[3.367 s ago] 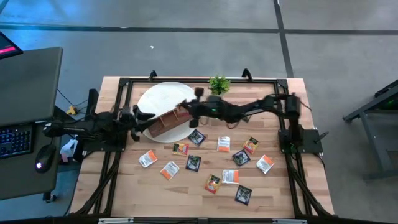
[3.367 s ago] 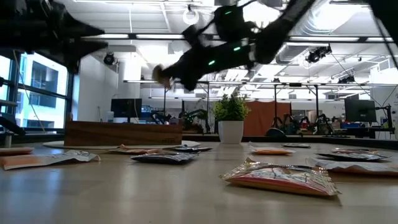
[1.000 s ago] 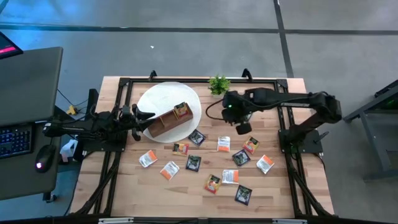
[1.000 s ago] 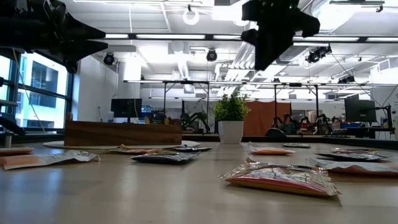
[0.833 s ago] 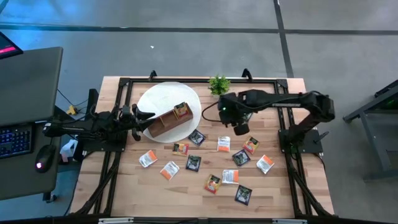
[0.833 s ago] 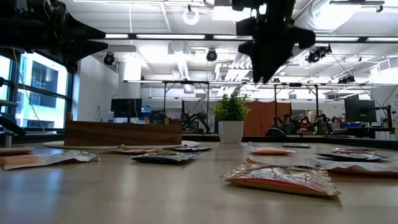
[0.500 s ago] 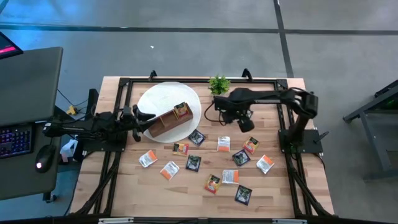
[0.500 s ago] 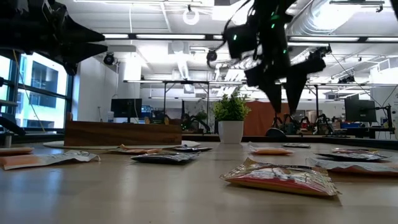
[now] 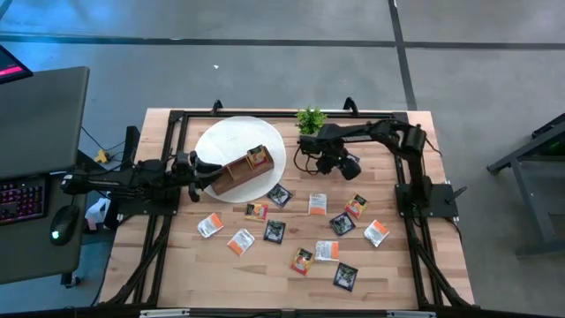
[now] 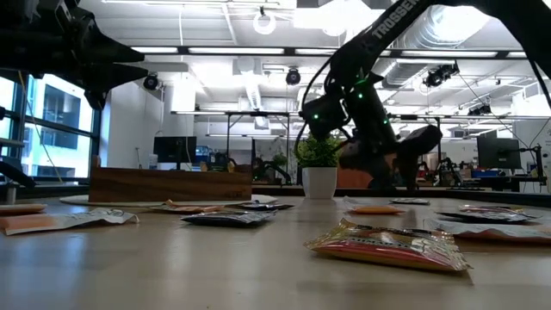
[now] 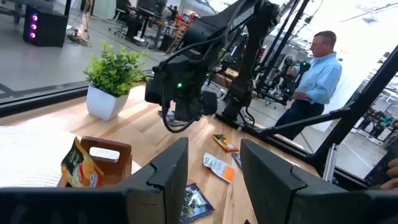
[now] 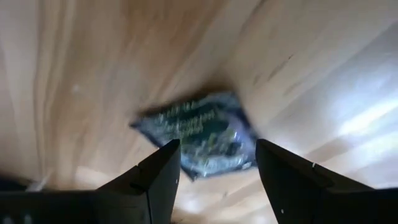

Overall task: Pick & Place Tea
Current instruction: Put the purple tea bag into the left section of the wooden organizer

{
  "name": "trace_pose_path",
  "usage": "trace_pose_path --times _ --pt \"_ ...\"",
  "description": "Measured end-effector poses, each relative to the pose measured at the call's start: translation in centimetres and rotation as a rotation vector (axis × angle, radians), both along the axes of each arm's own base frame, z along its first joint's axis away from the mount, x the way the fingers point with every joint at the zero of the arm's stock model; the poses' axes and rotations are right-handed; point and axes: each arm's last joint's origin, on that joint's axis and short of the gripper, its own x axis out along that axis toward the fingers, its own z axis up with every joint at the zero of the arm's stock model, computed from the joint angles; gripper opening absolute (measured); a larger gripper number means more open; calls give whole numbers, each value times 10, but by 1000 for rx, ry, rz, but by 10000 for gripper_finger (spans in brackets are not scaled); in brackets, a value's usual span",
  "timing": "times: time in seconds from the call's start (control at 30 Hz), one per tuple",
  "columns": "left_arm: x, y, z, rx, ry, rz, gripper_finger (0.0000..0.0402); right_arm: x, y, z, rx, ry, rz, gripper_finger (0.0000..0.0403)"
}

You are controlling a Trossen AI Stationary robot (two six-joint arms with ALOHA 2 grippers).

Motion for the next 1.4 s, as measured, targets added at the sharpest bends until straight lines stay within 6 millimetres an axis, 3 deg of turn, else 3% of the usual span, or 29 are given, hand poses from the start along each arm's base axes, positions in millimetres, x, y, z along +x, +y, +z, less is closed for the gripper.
trace_pose_path --times 0.2,0.53,0.63,0.77,0.83,0.9,1.03,1.17,1.4 --pt "0 0 0 -1 0 0 145 3 0 -4 39 -33 68 204" --pt "0 -1 0 -26 -6 -24 145 -16 10 -37 -46 0 192 196" --pt "0 -1 0 -25 -6 -24 145 -16 12 -39 -58 5 211 158" --pt "0 -1 0 -25 -6 -23 145 -12 13 -36 -56 -6 223 72" --pt "0 -1 0 -25 -6 -23 145 -8 12 -33 -63 -20 197 28" --pt "0 -1 0 -25 -6 -23 145 -4 11 -27 -74 -42 148 9" --pt "0 -1 0 -26 -6 -23 145 10 9 -12 -37 -133 -22 23" --pt "0 -1 0 -30 -7 -23 145 27 11 10 117 -298 -195 6" --pt "0 -1 0 -48 -10 -22 145 57 21 59 311 -760 -295 4"
